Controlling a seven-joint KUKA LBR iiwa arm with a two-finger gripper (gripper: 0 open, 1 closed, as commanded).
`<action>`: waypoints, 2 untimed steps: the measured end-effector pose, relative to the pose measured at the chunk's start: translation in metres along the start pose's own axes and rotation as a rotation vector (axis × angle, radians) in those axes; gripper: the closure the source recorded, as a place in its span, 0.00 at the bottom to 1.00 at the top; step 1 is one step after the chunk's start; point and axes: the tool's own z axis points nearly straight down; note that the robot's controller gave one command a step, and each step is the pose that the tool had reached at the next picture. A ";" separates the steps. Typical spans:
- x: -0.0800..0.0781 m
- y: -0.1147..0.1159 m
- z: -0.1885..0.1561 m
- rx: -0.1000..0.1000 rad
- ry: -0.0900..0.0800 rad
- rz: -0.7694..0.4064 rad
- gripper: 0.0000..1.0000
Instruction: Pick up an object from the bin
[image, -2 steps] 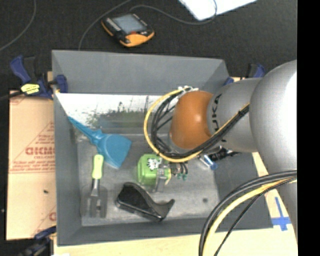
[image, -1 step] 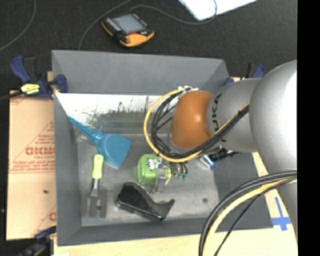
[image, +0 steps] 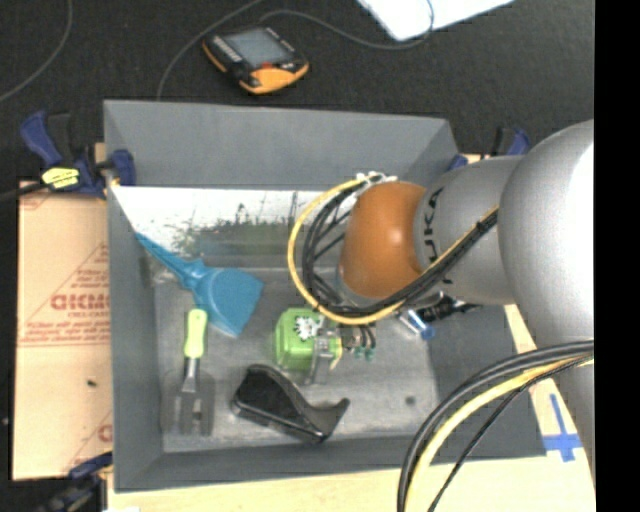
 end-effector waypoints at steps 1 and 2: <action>0.000 0.000 0.000 0.000 0.000 0.000 1.00; 0.000 0.000 0.000 0.000 0.000 0.001 1.00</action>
Offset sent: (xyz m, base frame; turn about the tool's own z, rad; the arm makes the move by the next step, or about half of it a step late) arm 0.0000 0.0000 0.0000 0.0000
